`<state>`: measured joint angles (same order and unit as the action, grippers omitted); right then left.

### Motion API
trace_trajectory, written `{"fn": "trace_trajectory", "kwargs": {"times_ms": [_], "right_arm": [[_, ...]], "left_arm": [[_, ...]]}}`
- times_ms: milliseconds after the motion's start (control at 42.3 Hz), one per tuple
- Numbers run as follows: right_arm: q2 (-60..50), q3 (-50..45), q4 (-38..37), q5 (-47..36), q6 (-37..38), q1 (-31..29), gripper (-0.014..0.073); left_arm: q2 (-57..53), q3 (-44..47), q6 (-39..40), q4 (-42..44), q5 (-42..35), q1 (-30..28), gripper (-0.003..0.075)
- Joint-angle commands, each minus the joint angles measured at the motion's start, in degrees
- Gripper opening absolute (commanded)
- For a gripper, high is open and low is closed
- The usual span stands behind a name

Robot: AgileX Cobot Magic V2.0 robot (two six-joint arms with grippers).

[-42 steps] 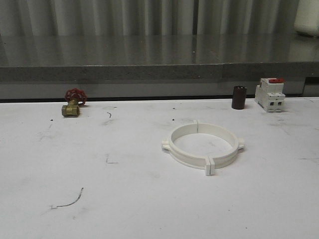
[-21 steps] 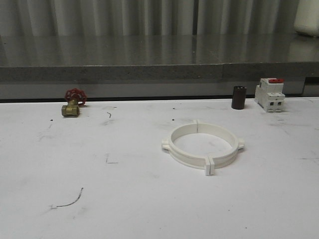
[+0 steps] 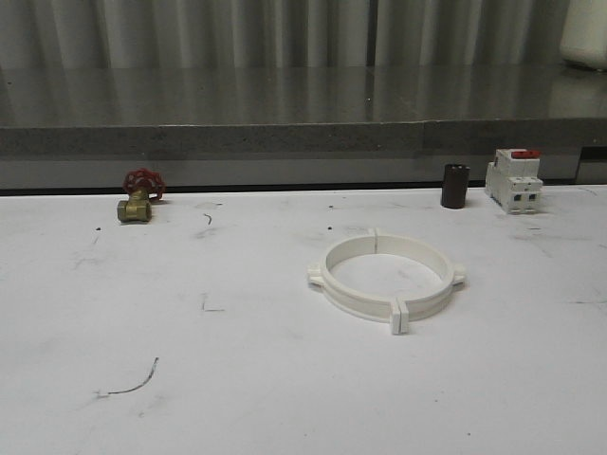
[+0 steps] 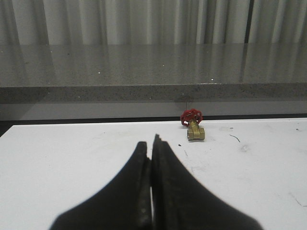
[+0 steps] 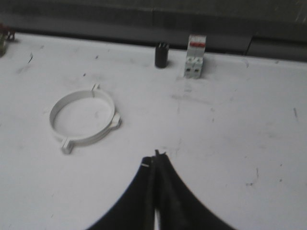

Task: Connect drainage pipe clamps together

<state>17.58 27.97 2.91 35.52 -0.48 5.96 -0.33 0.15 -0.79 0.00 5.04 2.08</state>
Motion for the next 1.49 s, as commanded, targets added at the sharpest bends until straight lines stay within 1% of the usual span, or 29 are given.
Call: {"fn": "trace_trajectory", "kwargs": {"times_ms": [0, 95, 189, 354, 756, 851, 992, 1465], "right_arm": [[-4.94, -6.99, -0.75, -15.40, -0.41, -2.02, -0.0120], [-10.84, -14.76, -0.75, -21.95, -0.41, -2.80, -0.0120], [-17.15, -23.35, -0.69, -26.35, -0.41, -3.17, -0.0120], [-19.06, -29.18, -0.69, -30.16, -0.41, -3.17, -0.0120], [-19.06, -29.29, -0.69, -32.79, -0.41, -3.17, -0.0120], [-19.06, -29.29, -0.69, -34.72, -0.33, -3.17, -0.0120], [-19.10, -29.29, -0.79, -38.51, 1.79, -3.17, -0.0120], [-19.10, -29.29, -0.79, -38.41, 2.37, -3.17, -0.0120]], "left_arm": [[-0.63, 1.48, 0.79, -0.67, -5.04, 0.57, -0.0020], [-0.63, 1.48, 0.79, -0.67, -5.04, 0.57, -0.0020], [-0.63, 1.48, 0.79, -0.67, -5.04, 0.57, -0.0020], [-0.63, 1.48, 0.79, -0.67, -5.04, 0.57, -0.0020], [-0.63, 1.48, 0.79, -0.67, -5.04, 0.57, -0.0020], [-0.63, 1.48, 0.79, -0.67, -5.04, 0.57, -0.0020], [-0.63, 1.48, 0.79, -0.67, -5.04, 0.57, -0.0020], [-0.63, 1.48, 0.79, -0.67, -5.04, 0.57, -0.0020]]}}
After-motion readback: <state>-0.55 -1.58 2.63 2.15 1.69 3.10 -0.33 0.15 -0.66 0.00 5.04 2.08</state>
